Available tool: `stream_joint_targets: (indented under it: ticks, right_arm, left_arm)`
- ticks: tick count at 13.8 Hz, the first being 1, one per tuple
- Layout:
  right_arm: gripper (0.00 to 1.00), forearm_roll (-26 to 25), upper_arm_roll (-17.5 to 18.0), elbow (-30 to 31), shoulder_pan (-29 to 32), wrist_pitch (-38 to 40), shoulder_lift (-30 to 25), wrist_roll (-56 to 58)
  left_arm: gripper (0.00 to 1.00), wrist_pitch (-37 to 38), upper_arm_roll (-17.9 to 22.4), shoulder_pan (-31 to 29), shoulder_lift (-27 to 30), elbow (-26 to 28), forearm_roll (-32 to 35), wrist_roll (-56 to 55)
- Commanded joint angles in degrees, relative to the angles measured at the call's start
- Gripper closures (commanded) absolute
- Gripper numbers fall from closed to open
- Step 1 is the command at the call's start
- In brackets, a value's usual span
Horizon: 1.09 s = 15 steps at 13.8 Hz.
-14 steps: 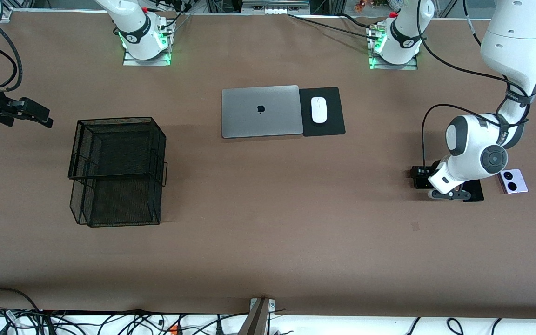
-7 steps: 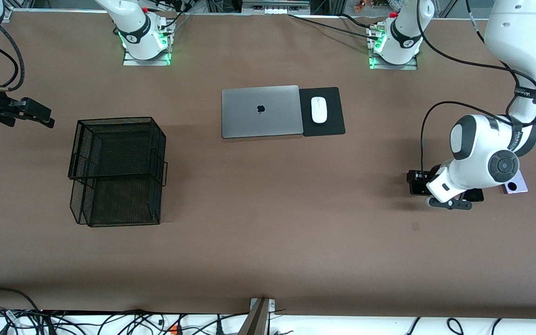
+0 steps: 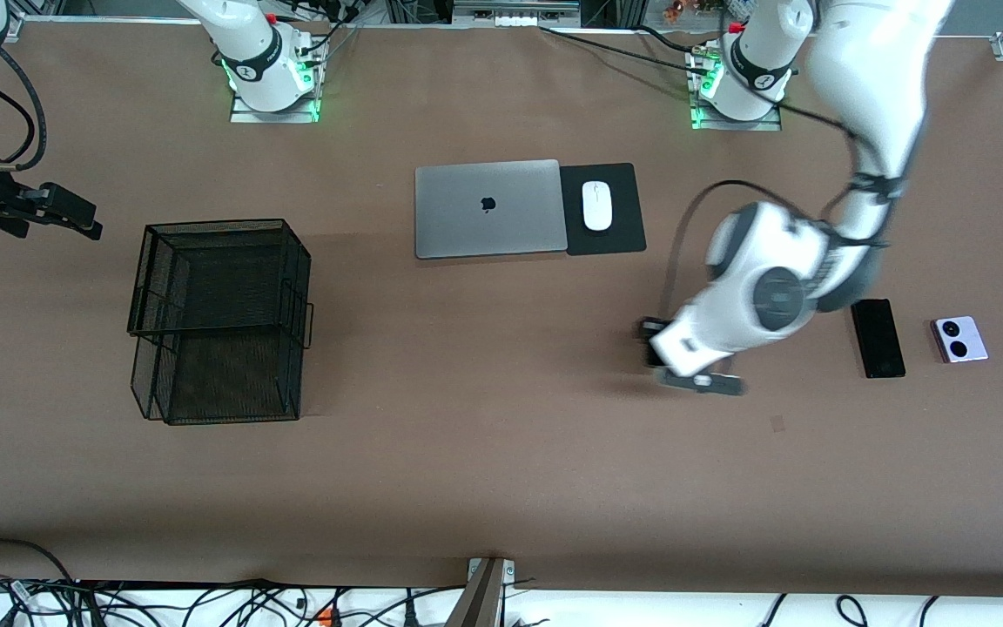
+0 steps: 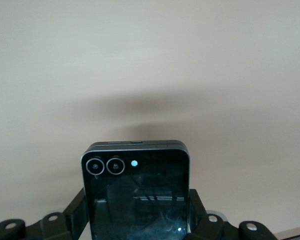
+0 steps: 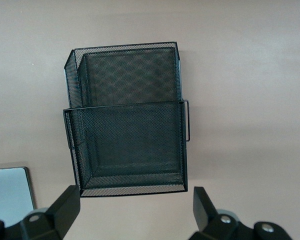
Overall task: Place phones with both arms
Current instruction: 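Carry the flip phone with the left gripper to mid-table and release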
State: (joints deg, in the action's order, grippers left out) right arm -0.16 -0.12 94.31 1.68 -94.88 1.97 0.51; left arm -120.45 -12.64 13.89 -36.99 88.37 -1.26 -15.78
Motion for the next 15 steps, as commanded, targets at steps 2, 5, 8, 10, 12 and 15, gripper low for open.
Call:
stream_joint_targets:
  ticks: [2, 5, 8, 10, 12, 15]
  right_arm:
    - [0.0, 0.4, 0.6, 0.4, 0.6, -0.5, 0.0, 0.5]
    - [0.0, 0.5, 0.6, 0.4, 0.6, -0.6, 0.3, 0.5]
    - [0.0, 0.7, 0.7, 0.4, 0.6, -1.6, 1.2, 0.5]
    - [0.0, 0.9, 0.7, 0.4, 0.0, -2.6, 2.2, 0.4]
    - [0.0, 0.8, 0.7, 0.5, -1.5, -4.1, 2.9, -0.4]
    - [0.0, 0.9, 0.7, 0.4, -3.0, -6.5, 4.4, -0.4]
  left_arm:
    - [0.62, -2.3, 1.3, 7.9, -11.7, -12.8, -1.3, -7.8]
    - [0.54, -8.2, 1.5, 12.0, -14.7, -12.6, -0.8, -11.8]
    - [0.47, -10.1, 1.4, 12.1, -15.9, -12.2, -1.1, -11.9]
    - [0.0, -9.9, 1.5, 11.9, -15.7, -12.2, -1.1, -11.5]
    - [0.0, -9.4, 1.4, 11.3, -14.6, -12.1, -1.2, -11.4]
    - [0.0, -4.8, 1.0, 9.7, -10.5, -12.1, -1.5, -12.0]
